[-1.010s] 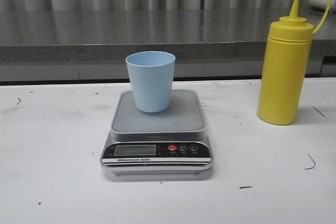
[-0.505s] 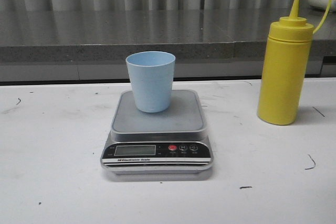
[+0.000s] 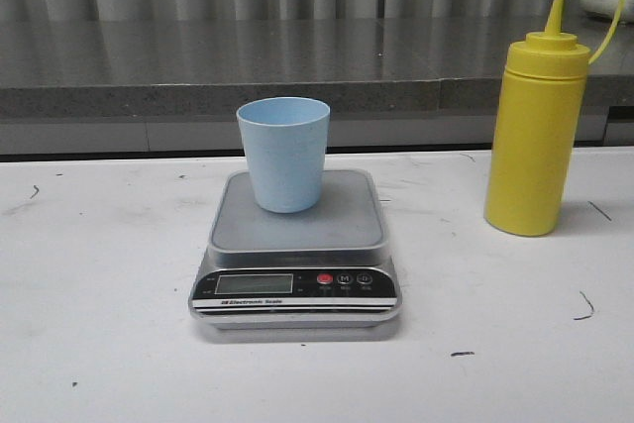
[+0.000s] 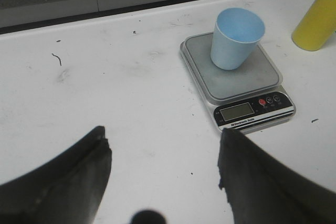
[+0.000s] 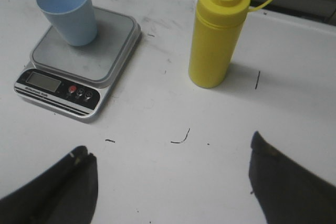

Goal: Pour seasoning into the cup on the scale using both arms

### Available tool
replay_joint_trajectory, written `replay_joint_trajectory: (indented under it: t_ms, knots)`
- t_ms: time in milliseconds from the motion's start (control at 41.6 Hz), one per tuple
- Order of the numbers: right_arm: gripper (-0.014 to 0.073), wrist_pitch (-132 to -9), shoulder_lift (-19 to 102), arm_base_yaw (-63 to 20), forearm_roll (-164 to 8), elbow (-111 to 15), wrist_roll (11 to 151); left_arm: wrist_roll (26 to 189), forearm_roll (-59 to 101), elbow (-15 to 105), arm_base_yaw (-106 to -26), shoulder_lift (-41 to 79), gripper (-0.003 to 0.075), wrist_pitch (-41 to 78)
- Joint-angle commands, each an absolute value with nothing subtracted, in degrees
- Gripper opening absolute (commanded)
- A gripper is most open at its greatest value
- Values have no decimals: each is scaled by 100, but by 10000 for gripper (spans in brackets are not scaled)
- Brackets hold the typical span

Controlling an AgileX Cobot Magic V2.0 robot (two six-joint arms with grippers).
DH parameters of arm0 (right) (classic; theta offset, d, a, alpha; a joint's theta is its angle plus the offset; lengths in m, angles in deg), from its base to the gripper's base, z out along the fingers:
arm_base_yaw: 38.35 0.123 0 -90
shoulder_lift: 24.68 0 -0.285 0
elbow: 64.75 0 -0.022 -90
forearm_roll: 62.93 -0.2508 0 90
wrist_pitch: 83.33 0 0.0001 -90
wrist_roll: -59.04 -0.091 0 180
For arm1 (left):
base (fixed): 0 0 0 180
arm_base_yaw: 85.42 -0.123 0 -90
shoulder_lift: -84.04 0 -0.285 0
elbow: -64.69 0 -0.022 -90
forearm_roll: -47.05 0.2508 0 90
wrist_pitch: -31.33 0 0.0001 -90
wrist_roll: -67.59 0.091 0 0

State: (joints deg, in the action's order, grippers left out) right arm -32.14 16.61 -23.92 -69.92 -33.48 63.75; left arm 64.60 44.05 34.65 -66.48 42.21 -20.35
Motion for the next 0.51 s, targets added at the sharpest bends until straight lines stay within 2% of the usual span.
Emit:
replay_joint_trajectory:
  t_ms: [0,385,481]
  knots:
    - [605,-3471,1434,-2385,-7044,-3509,6363,6410,4348,3618,-6655,4204,440,-1648]
    - [603,-3552,1265,-2385,-7044,-3266,6314,6410,4348,3618,-6655,4204,440,-1648]
    - [543,-3576,1265,-2385,-7044,-3239,6314,6410,4348,3618,-6655,4204,440,-1648]
